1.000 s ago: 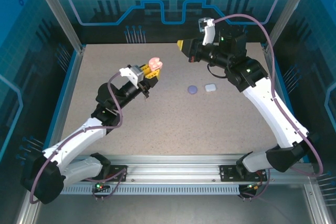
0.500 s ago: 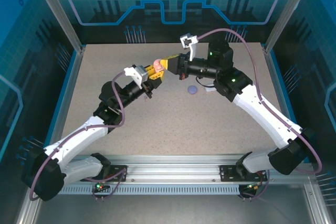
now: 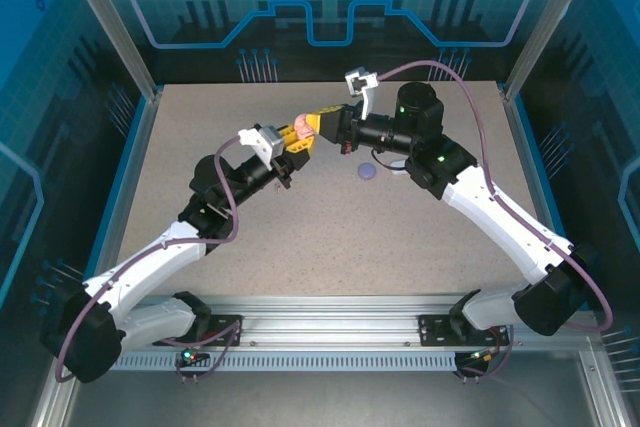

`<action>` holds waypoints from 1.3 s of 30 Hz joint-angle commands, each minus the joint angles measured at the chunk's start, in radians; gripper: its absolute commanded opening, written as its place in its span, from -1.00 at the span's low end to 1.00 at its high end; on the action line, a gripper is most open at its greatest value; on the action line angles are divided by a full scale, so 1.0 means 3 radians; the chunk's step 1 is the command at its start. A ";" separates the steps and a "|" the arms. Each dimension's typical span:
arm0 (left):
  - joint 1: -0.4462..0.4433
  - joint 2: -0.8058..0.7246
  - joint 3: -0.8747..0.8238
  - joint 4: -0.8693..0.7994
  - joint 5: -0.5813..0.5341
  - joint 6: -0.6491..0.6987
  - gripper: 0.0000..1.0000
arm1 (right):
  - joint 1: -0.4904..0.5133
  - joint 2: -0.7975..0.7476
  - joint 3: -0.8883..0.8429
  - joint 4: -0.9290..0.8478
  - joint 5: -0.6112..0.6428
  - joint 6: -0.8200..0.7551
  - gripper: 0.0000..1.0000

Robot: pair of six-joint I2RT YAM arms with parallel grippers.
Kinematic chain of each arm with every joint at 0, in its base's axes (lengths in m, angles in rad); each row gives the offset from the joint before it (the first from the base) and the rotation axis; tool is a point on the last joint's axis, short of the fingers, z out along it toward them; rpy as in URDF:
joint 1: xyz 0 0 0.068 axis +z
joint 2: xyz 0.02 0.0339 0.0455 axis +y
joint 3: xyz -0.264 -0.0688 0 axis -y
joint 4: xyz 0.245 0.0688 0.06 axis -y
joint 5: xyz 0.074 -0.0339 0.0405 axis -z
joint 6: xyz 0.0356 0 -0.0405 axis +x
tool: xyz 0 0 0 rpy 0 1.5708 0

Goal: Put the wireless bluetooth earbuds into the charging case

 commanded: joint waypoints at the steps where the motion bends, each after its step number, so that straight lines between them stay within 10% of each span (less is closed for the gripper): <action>1: -0.0031 -0.0018 0.0125 0.0025 0.0042 0.0080 -1.00 | -0.0003 -0.0082 0.0005 0.0131 0.0073 0.0007 -0.92; 39: -0.0037 -0.0076 0.0149 0.0023 -0.0068 0.0137 -1.00 | -0.0052 -0.0082 -0.0177 -0.0185 -0.0031 -0.0230 -1.00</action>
